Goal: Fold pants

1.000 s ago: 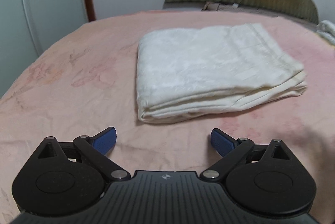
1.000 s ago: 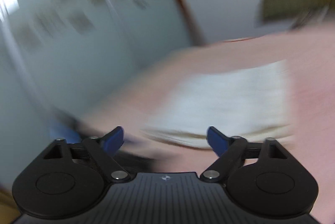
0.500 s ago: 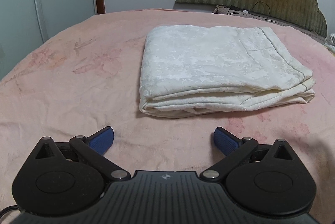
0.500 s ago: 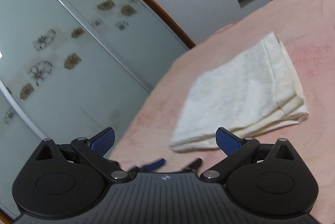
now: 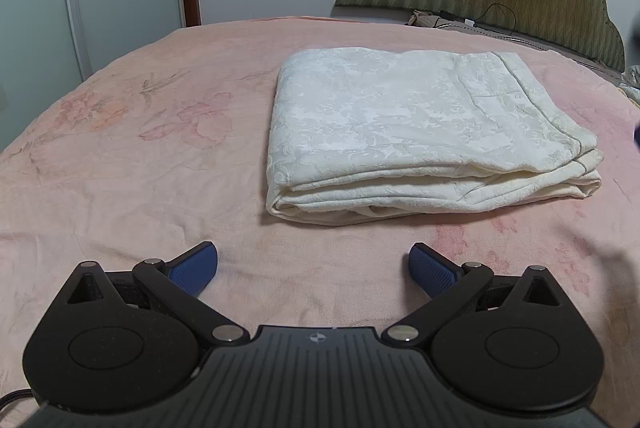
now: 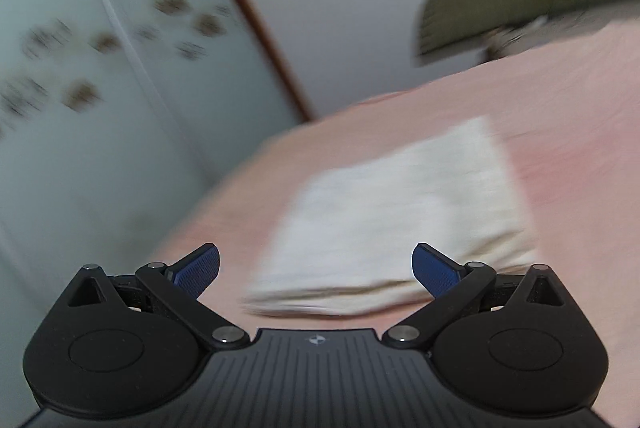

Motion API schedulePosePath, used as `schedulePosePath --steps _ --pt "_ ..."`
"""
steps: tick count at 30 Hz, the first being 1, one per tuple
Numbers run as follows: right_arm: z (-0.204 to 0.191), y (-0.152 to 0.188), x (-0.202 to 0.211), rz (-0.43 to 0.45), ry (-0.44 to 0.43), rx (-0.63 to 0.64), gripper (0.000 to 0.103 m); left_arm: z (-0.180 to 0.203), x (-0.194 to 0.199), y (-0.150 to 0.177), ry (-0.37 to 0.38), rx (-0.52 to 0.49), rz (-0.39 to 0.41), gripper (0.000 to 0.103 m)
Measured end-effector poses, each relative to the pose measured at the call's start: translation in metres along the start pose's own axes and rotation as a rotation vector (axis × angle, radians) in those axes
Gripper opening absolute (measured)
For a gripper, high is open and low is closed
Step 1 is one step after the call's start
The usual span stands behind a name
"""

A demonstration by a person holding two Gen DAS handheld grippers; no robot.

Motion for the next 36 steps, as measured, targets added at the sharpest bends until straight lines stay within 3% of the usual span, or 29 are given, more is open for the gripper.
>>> schedulePosePath --steps 2,9,16,22,36 --pt "0.011 0.011 -0.005 -0.024 0.074 0.066 0.103 0.000 0.000 0.000 0.000 0.000 0.000 0.103" --pt "0.042 0.052 -0.015 -0.145 0.156 0.158 0.103 0.000 0.000 0.000 0.000 0.000 0.000 0.103" --pt "0.055 0.064 -0.028 -0.145 0.219 0.164 0.103 0.000 -0.001 0.000 -0.001 0.001 -0.003 0.103" --pt "0.046 0.072 -0.039 -0.185 0.280 0.278 0.103 0.001 -0.006 -0.002 -0.020 0.003 -0.005 0.103" --pt "0.043 0.070 -0.055 -0.197 0.265 0.308 0.103 0.003 0.003 0.001 -0.038 0.035 -0.010 0.102"
Point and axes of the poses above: each gripper's, at about its wrist camera, not at the fingertips, and x roughly against the way its jaws point, z to its right, y to its underside, the point moved 7 cm from there along -x, roughly the way its jaws point, and after that the axes turned 9 degrees about z, right-handed, at the moved point
